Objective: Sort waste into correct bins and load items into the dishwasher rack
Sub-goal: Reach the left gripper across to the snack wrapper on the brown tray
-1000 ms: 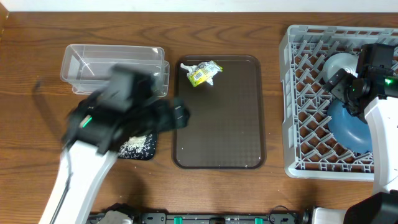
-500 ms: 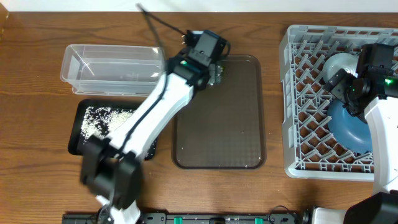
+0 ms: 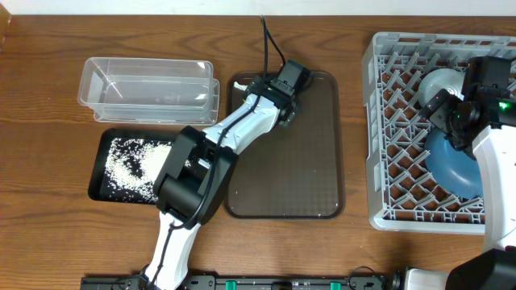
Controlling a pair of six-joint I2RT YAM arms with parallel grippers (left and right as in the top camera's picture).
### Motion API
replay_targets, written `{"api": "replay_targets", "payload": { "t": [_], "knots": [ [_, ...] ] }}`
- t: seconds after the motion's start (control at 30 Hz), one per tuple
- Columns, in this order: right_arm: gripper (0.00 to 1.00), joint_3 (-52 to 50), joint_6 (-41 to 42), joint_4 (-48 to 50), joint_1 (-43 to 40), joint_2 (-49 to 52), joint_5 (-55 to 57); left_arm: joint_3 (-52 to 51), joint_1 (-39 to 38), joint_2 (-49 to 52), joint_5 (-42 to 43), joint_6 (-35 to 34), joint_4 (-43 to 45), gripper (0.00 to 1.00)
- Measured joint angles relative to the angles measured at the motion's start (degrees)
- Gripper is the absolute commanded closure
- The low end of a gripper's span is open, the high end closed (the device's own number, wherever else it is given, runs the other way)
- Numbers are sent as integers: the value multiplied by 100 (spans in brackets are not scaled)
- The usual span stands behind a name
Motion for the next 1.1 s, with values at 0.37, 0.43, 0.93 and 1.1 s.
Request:
{"api": "replay_targets", "payload": {
  "t": [0.37, 0.43, 0.93, 1.1],
  "knots": [
    [1, 0, 0, 0, 0, 0, 0, 0, 4, 39, -74, 267, 328, 27],
    [1, 0, 0, 0, 0, 0, 0, 0, 4, 39, -85, 302, 330, 34],
    [1, 0, 0, 0, 0, 0, 0, 0, 4, 39, -90, 341, 437, 90],
    [1, 2, 0, 0, 0, 0, 0, 0, 4, 39, -87, 350, 433, 94]
  ]
}}
